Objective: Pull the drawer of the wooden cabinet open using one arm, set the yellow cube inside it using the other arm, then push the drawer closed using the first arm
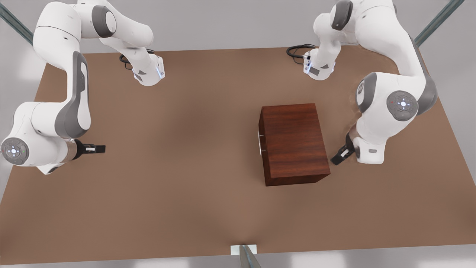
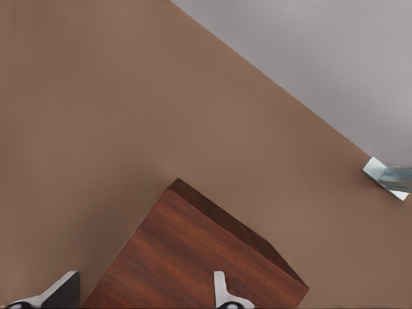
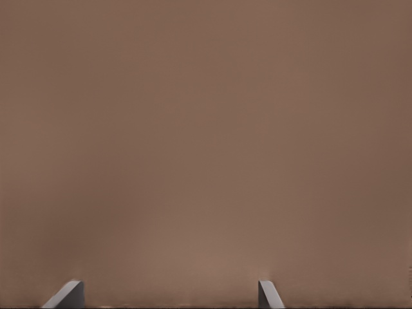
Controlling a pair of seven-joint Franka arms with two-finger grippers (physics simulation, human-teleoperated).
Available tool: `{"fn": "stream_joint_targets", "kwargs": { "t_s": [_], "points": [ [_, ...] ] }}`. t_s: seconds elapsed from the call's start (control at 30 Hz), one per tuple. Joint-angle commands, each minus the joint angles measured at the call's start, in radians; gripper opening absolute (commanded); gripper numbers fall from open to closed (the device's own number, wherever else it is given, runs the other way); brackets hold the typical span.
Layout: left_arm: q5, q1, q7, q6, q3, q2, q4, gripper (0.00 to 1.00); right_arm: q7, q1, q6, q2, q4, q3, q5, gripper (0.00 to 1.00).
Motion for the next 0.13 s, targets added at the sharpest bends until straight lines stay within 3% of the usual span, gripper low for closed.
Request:
{"fn": "stream_joint_targets", "kwargs": {
  "t_s": [0.0, 0.1],
  "points": [
    [-0.072, 0.042, 0.952, 0.031, 0.007, -0.057, -0.101, 1.00, -0.016, 0.001, -0.135, -0.001, 0.001, 0.003, -0.002, 1.00],
    [-0.048, 0.030, 0.896, 0.035, 0.002, -0.053, -0.086, 1.00, -0.016, 0.001, -0.181, -0.004, 0.003, 0.005, -0.002, 1.00]
  ]
}}
